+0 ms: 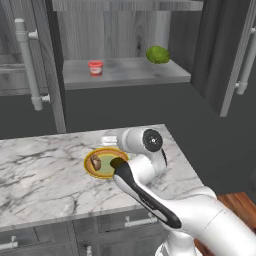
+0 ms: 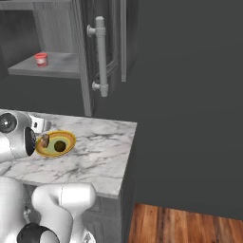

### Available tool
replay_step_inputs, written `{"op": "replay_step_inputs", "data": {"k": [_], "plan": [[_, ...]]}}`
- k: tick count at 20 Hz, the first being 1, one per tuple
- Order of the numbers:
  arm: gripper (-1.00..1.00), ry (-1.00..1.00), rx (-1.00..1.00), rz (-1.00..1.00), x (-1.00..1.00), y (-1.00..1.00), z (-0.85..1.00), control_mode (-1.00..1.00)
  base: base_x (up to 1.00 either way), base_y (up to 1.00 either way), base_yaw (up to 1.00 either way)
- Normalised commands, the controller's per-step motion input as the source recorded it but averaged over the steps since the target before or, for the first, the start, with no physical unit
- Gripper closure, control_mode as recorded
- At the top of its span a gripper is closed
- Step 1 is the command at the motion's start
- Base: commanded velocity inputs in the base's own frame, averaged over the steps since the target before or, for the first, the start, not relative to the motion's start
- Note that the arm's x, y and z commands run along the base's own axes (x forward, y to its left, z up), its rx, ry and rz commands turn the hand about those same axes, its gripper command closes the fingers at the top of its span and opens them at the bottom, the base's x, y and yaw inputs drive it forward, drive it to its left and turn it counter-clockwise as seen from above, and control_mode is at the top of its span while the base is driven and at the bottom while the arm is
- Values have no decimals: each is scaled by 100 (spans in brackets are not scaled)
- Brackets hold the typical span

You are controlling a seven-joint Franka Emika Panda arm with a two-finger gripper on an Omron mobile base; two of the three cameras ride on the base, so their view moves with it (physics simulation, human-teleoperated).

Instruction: Pick the avocado and bread from the counter and place them on the plate. Then pick the jam from the cabinet and place it next to the plate. Lastly close the cabinet door.

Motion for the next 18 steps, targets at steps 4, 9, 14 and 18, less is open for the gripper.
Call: {"op": "replay_step_inputs", "data": {"k": [4,9,14,18], "plan": [[-100,-21,9,0,-44,-23,75,-100,0,0,0],[-100,-20,4,-1,-7,0,88,-100,0,0,0],[-100,-4,0,-1,-2,0,83,-100,0,0,0],[-100,0,-3,-2,-7,0,63,-100,0,0,0]]}}
